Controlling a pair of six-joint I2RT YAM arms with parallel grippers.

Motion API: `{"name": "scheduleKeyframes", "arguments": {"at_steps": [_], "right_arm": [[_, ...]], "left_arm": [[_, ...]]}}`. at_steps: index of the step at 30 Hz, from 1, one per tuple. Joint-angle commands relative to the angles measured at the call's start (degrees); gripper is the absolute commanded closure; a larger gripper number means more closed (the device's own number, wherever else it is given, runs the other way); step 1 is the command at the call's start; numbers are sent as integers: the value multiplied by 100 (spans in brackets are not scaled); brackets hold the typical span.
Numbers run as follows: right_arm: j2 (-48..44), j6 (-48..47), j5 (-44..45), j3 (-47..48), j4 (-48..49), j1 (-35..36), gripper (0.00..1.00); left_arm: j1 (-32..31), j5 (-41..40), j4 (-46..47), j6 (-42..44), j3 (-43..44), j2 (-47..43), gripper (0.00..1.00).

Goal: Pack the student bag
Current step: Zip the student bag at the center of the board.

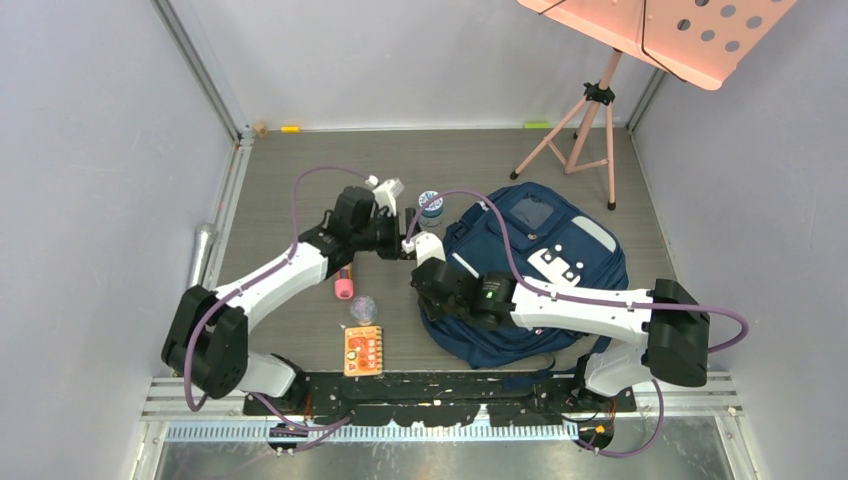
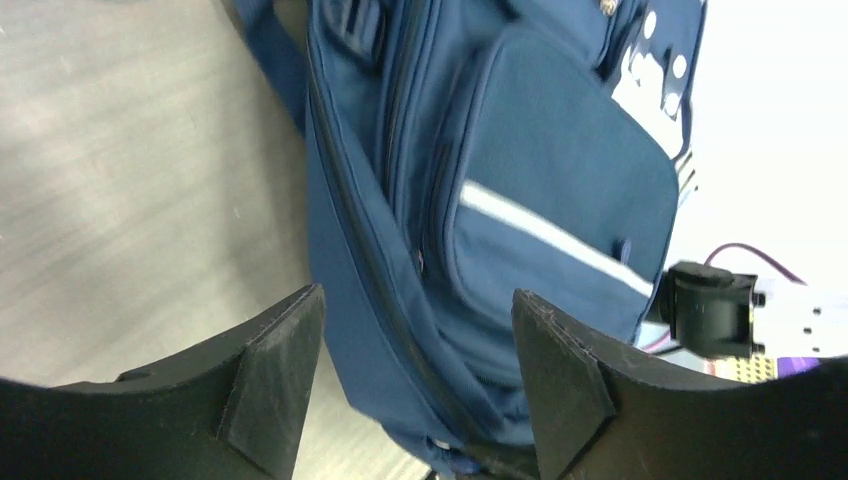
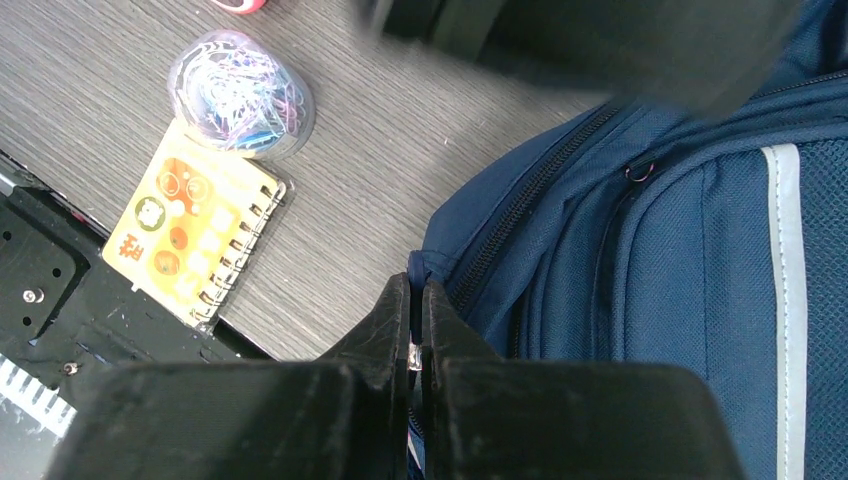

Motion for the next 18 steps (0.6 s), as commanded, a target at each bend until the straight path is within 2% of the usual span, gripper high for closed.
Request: {"name": "scheduleKeyframes", "arguments": {"at_steps": [1,8,10,18], "right_arm": [[-130,6,147,450,352,53,100],[-32,25,29,473,489,53,100],[4,28,-4,480,516,53,100],[22,-2,-70,498,481,53,100]], "left_arm": [[-236,-104,25,-520,-546,-399,30],[-637,-272,100,-761,-1052,-655,32],[-703,-252,213,-807,-1111,-598,38],[-725,-277,423,-812,-1045,-387,74]]}}
